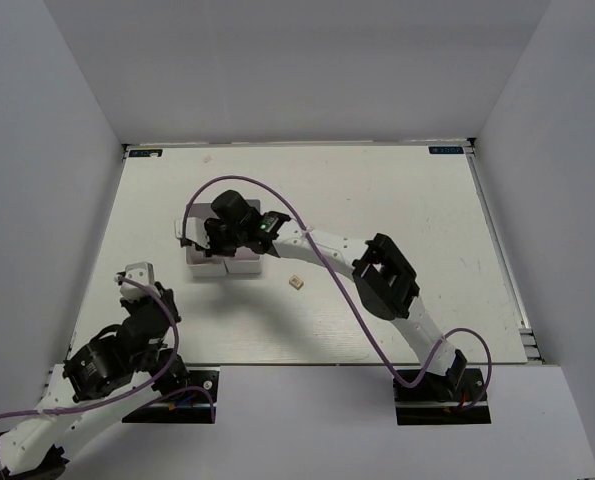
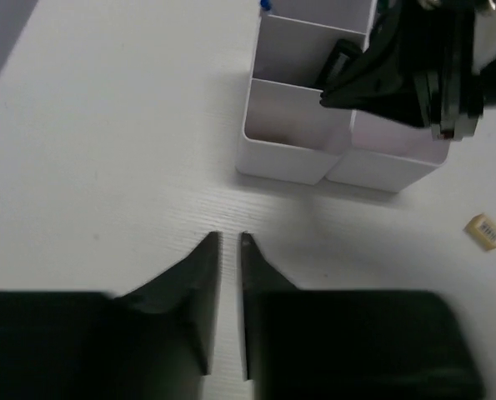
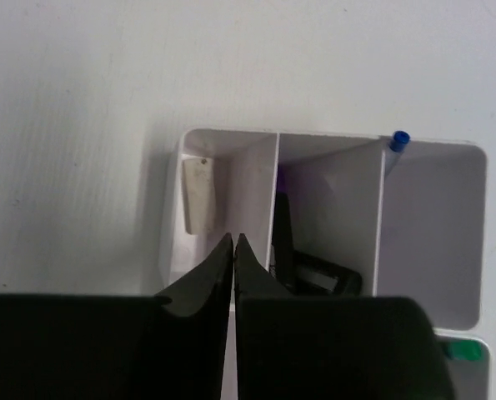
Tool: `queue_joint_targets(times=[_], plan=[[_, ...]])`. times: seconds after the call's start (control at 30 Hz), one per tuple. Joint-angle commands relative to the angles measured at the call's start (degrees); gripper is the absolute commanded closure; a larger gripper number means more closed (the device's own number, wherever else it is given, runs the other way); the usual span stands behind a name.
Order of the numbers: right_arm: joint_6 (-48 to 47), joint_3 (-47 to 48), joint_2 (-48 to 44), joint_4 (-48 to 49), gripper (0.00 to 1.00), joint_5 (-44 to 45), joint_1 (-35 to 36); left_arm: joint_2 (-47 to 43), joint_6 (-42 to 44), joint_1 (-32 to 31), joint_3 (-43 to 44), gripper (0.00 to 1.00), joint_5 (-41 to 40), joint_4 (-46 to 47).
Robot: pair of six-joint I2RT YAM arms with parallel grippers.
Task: Sort the stationery into containers
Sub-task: Place the stationery in the storage box.
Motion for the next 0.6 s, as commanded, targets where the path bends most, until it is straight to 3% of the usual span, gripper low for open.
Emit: queue_joint_targets(times=[0.0, 0.07, 0.17, 0.2, 0.23, 0.27, 0.3, 0.33, 0.37, 0.4, 0.43, 0.47, 0.5, 0.53, 0.57], plan=[[7.06, 2.82, -6.94, -0.80, 1.00, 5.45, -0.46, 3.66, 4.58, 0.26, -0.86, 0.81, 4.21, 4.02], [11.08, 5.10, -9.39, -4.05, 1.00, 12.45, -0.80, 9.26, 5.30, 0.26, -0.43, 1.00, 7.72, 6.65], [15.32, 4.41, -13.78, -9.41, 1.00, 16.44, -2.21, 14.65, 5.21, 0.26, 0.36, 1.00, 12.03, 10.68], [16.03, 3.62, -14.94, -10.38, 0.95, 20.10, -3.26, 19.63, 5.13, 0.35, 0.80, 1.00, 13.27, 13.14], [17.43, 1.18, -17.12, -13.35, 0.73, 20.83, -3.97, 21.42, 4.43, 0.26, 1.68, 1.00, 16.59, 14.21], [19.01, -2.15, -19.32, -14.16, 0.35, 21.45, -5.45, 23.09, 3.90, 0.44, 2.99, 0.94, 17.67, 15.09], [20.33, -5.23, -20.39, -15.04, 0.22, 23.63, -6.25, 28.67, 3.46, 0.35, 3.70, 0.76, 18.63, 17.18], [21.13, -6.83, -22.05, -18.61, 0.18, 24.70, -9.83, 30.56, 2.15, 0.26, 6.40, 0.64, 21.17, 17.64], [24.70, -11.63, -23.98, -20.04, 0.19, 25.66, -11.08, 32.40, 1.62, 0.26, 7.13, 0.51, 22.32, 19.04], [26.30, -13.07, -25.74, -21.01, 0.27, 25.33, -12.83, 38.08, 1.44, 0.26, 8.27, 0.33, 23.55, 20.18], [28.23, -14.65, -26.63, -24.59, 0.41, 21.84, -18.68, 40.14, 1.87, 0.26, 11.15, 0.29, 27.66, 20.63], [34.08, -19.02, -29.25, -25.93, 0.88, 19.72, -20.91, 46.42, 2.74, 0.18, 12.31, 0.27, 29.18, 21.50], [35.97, -20.63, -30.32, -28.38, 1.00, 17.44, -22.94, 48.75, 3.71, 0.18, 13.28, 0.25, 32.41, 22.21], [37.29, -22.38, -31.37, -28.93, 1.00, 8.80, -29.57, 50.68, 6.42, 0.00, 15.46, 0.23, 35.40, 22.91], [38.96, -28.32, -32.43, -29.37, 1.00, 6.10, -31.38, 56.10, 7.66, 0.09, 17.05, 0.23, 38.39, 23.44]])
